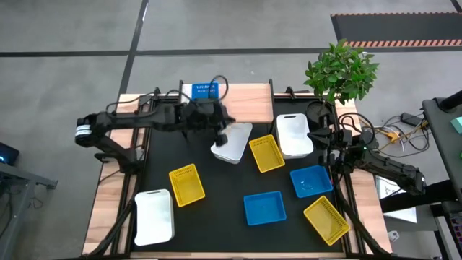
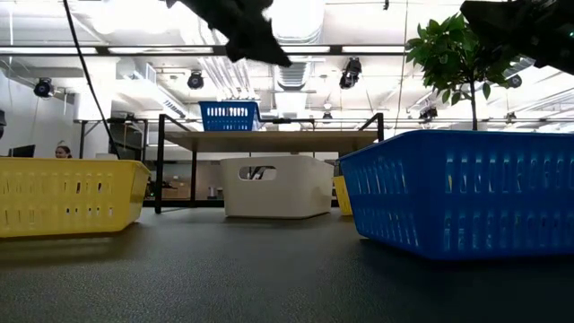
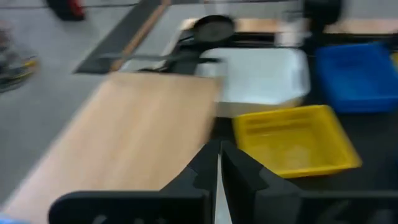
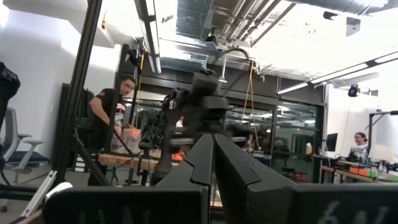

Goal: Stack baskets on shelf by color
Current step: Put the top left white bin on the shelf

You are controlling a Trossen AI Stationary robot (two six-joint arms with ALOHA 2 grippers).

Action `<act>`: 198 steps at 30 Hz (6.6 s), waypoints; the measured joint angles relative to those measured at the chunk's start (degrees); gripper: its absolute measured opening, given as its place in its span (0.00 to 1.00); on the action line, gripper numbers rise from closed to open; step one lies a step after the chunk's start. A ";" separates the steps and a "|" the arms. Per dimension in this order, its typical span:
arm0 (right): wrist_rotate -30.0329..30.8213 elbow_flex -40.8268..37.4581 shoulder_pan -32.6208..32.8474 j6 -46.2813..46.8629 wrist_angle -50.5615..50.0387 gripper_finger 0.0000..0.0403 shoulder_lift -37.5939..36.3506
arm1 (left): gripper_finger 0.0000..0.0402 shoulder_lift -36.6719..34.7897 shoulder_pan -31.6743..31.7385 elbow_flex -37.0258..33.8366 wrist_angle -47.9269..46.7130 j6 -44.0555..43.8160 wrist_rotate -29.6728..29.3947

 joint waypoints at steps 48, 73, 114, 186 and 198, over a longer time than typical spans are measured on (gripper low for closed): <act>-9.05 6.54 0.02 1.73 -0.74 0.02 0.28 | 0.52 14.39 -18.98 -0.04 -13.64 7.70 -11.24; -12.52 5.84 0.04 7.95 -6.68 0.02 0.31 | 0.51 21.65 -14.36 -1.29 -9.69 9.14 -10.88; -12.04 5.79 0.04 5.59 -9.72 0.02 0.31 | 0.00 7.73 -26.50 4.29 -9.65 7.63 -0.03; -12.00 5.79 0.01 5.04 -12.35 0.02 0.44 | 0.00 16.58 2.04 16.59 -7.27 16.77 -5.66; -12.00 5.79 0.01 5.20 -12.37 0.02 0.44 | 0.20 16.54 2.18 16.87 -6.18 16.56 -5.96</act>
